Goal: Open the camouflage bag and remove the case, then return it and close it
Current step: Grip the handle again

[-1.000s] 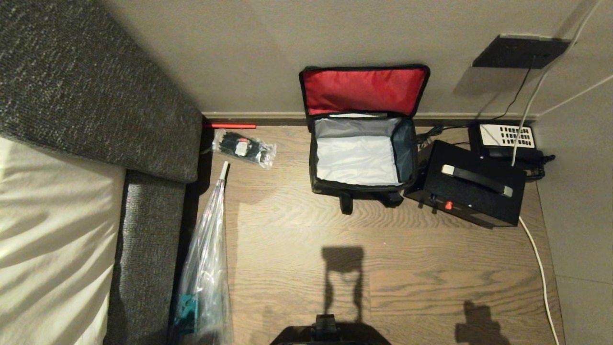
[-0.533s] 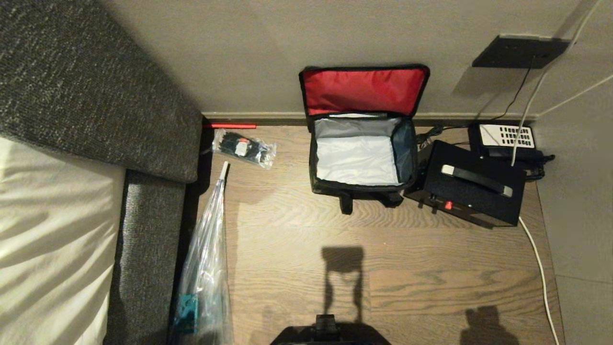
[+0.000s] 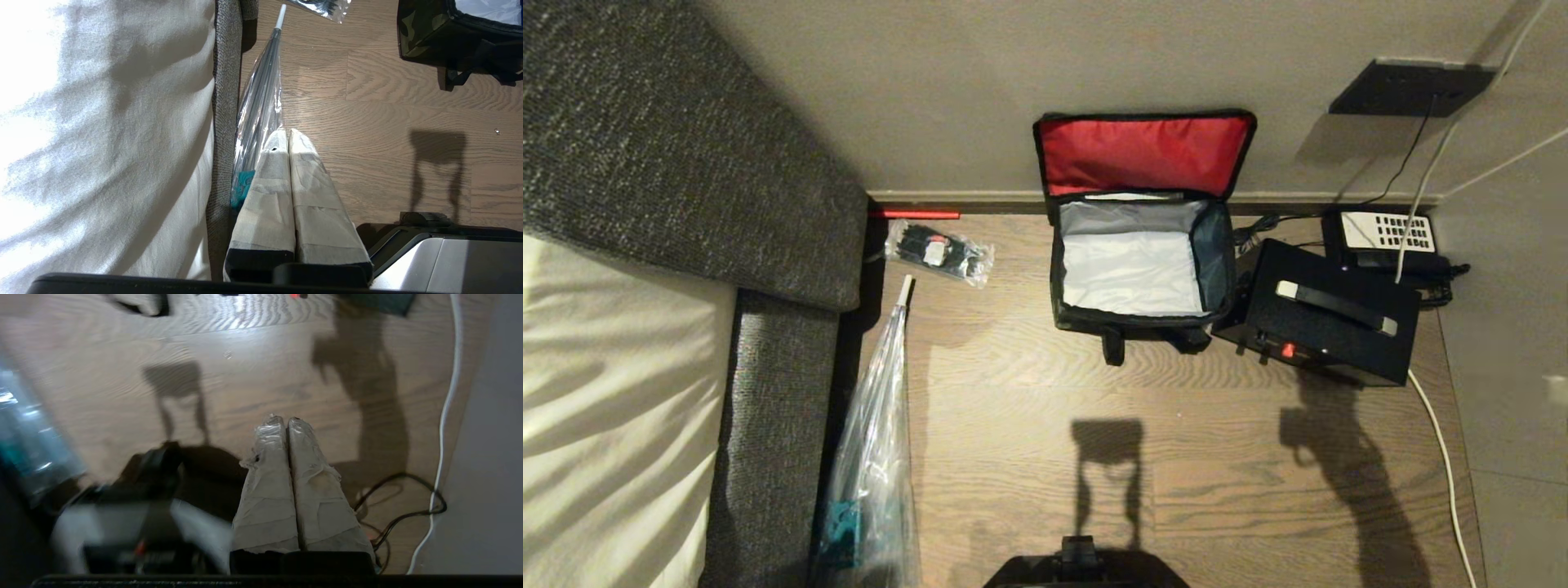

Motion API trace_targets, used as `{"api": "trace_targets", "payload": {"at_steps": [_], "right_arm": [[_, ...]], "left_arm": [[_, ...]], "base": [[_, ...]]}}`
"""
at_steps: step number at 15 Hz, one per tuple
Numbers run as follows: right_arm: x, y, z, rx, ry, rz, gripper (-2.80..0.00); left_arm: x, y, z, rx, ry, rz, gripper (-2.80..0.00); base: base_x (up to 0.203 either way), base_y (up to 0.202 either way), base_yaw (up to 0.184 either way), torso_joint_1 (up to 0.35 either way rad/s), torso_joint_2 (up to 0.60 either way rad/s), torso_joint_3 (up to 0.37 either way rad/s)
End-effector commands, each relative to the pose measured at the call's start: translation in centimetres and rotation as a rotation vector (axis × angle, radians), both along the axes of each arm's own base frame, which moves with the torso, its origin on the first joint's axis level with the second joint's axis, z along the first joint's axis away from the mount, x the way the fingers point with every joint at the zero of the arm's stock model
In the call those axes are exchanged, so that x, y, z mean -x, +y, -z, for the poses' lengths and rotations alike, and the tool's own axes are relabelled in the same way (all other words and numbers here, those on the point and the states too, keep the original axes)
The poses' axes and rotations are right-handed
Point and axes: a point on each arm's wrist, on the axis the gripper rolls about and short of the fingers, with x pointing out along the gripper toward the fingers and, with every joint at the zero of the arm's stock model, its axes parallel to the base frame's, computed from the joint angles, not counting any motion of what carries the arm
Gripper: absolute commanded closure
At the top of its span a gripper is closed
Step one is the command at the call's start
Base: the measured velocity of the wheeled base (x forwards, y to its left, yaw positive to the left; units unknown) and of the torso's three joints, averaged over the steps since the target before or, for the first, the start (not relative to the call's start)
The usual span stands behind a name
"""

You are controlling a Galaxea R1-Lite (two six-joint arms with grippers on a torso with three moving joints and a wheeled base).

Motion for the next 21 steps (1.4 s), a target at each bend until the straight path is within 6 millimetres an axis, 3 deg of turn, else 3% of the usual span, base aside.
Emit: {"api": "trace_targets", "payload": {"at_steps": [1, 3, 4, 6, 7, 9, 13, 17, 20, 21], "right_arm": [[-13.0, 0.4, 5.9, 0.033, 0.213, -0.019, 0.0], [-18.6, 0.4, 9.4, 0.04, 0.208, -0.085, 0.0], [-20.9, 0.0, 10.3, 0.04, 0.178, -0.13, -2.8], [-24.7, -1.1, 9.1, 0.131, 0.028, -0.23, -2.8], [-25.2, -2.0, 8.3, 0.203, -0.026, -0.261, -2.8], [-24.5, -3.6, 7.1, 0.255, -0.056, -0.254, -2.8], [-23.8, -4.1, 10.8, 0.416, 0.083, -0.199, -2.8], [-25.3, -5.1, 11.8, 0.873, 0.104, 0.005, -2.8], [-26.0, -5.3, 10.3, 1.197, 0.002, 0.136, -2.8], [-26.1, -5.2, 10.7, 1.249, -0.005, 0.142, -2.8]], "left_arm": [[0.0, 0.0, 0.0, -0.001, -0.001, -0.001, 0.0], [0.0, 0.0, 0.0, 0.0, 0.0, -0.001, 0.0], [0.0, 0.0, 0.0, 0.001, -0.002, -0.001, 0.0], [0.0, 0.0, 0.0, -0.001, 0.0, -0.001, 0.0], [0.0, 0.0, 0.0, 0.001, -0.001, -0.001, 0.0], [0.0, 0.0, 0.0, -0.001, 0.001, -0.001, 0.0], [0.0, 0.0, 0.0, 0.0, 0.001, -0.001, 0.0], [0.0, 0.0, 0.0, 0.001, 0.001, -0.001, 0.0], [0.0, 0.0, 0.0, 0.001, 0.001, -0.001, 0.0], [0.0, 0.0, 0.0, 0.001, -0.001, -0.001, 0.0]], "base": [[0.0, 0.0, 0.0, 0.0, 0.0, 0.0], [0.0, 0.0, 0.0, 0.0, 0.0, 0.0], [0.0, 0.0, 0.0, 0.0, 0.0, 0.0], [0.0, 0.0, 0.0, 0.0, 0.0, 0.0], [0.0, 0.0, 0.0, 0.0, 0.0, 0.0], [0.0, 0.0, 0.0, 0.0, 0.0, 0.0], [0.0, 0.0, 0.0, 0.0, 0.0, 0.0], [0.0, 0.0, 0.0, 0.0, 0.0, 0.0], [0.0, 0.0, 0.0, 0.0, 0.0, 0.0], [0.0, 0.0, 0.0, 0.0, 0.0, 0.0]]}}
